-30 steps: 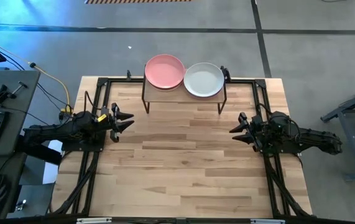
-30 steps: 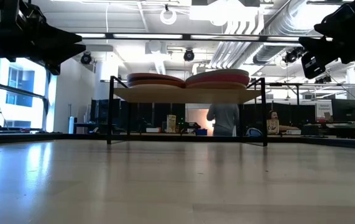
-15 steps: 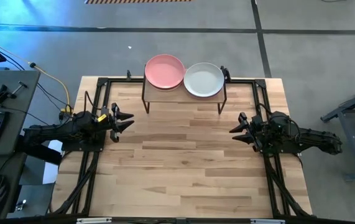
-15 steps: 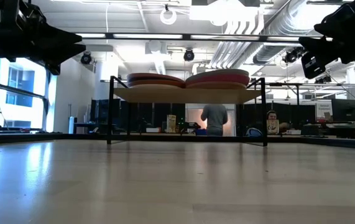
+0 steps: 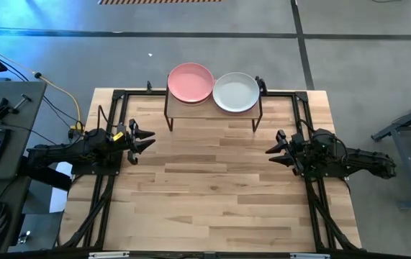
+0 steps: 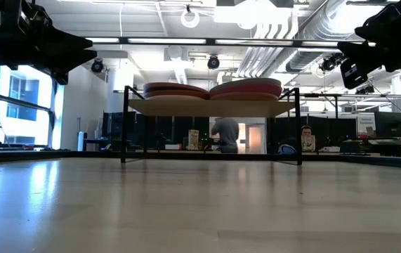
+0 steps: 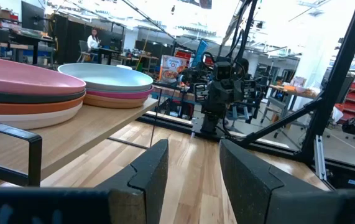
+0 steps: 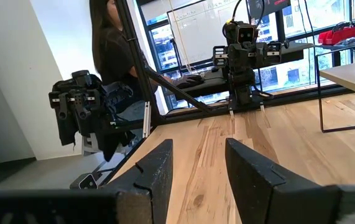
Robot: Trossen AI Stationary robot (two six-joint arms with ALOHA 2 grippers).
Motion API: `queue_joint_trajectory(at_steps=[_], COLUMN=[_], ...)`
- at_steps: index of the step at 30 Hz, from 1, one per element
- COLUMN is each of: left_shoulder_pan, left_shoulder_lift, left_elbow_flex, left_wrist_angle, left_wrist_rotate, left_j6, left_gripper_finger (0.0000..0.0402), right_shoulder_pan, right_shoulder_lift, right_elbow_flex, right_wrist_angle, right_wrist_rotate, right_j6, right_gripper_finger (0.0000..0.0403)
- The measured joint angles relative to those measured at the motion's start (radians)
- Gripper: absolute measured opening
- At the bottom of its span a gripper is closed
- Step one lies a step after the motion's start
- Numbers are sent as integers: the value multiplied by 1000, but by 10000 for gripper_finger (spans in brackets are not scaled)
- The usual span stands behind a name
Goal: Place and stack plates onto a shelf
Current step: Return to Home Position
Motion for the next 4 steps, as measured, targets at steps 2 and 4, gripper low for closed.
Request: queue_joint_trajectory(at_steps=[2, 4], left_shoulder_pan=[0, 0], left_shoulder_lift=[0, 0], left_elbow_flex=[0, 0], left_wrist_angle=[0, 0], left_wrist_rotate=[0, 0], left_j6=[0, 0], left_gripper_finger=[133, 133], right_shoulder_pan=[0, 0], right_shoulder_lift=[0, 0], right_elbow_flex=[0, 0], right_wrist_angle=[0, 0], right_wrist_rotate=[0, 0], right_j6=[0, 0], right_gripper_finger=[129, 129])
